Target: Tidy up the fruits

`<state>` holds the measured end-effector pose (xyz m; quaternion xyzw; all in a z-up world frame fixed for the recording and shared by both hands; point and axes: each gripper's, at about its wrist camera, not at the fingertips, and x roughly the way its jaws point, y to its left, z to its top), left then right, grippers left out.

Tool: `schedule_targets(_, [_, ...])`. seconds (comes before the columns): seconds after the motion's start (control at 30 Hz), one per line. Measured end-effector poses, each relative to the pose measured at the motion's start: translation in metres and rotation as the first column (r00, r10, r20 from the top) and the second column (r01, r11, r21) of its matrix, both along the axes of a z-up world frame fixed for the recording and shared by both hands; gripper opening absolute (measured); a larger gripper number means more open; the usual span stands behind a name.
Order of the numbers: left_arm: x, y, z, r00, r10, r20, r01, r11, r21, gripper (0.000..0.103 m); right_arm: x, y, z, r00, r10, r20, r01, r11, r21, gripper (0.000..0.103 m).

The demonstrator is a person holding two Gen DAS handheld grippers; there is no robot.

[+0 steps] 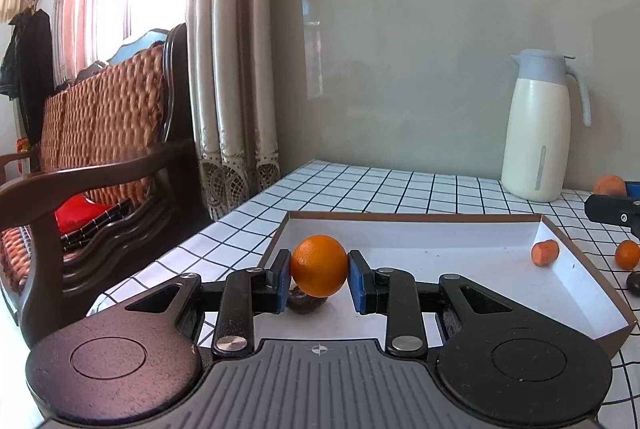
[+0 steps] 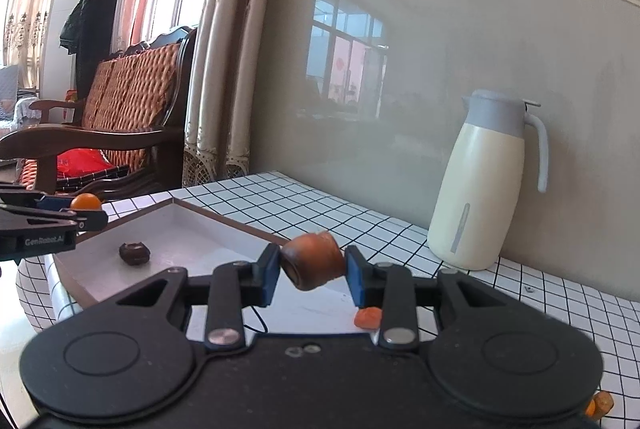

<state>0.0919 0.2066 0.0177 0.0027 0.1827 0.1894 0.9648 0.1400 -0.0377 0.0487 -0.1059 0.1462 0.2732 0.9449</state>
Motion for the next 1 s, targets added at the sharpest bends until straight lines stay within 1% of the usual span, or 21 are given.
schedule_targets(0.17, [0.009, 0.007, -0.003, 1.000, 0.009, -0.020, -0.009, 1.000, -0.003, 0.030, 0.011, 0.001, -0.005, 0.999, -0.008, -0.034, 0.008, 1.000, 0.000, 0.027])
schedule_targets(0.57, [0.023, 0.020, -0.012, 0.998, 0.031, -0.053, -0.032, 0.999, -0.027, 0.030, 0.031, 0.000, -0.013, 0.997, -0.036, -0.074, 0.036, 0.999, -0.003, 0.027])
schedule_targets(1.0, [0.028, 0.019, -0.018, 0.996, 0.031, -0.085, -0.034, 0.999, -0.029, 0.030, 0.046, 0.006, -0.025, 0.988, -0.032, -0.151, 0.029, 0.999, -0.024, 0.027])
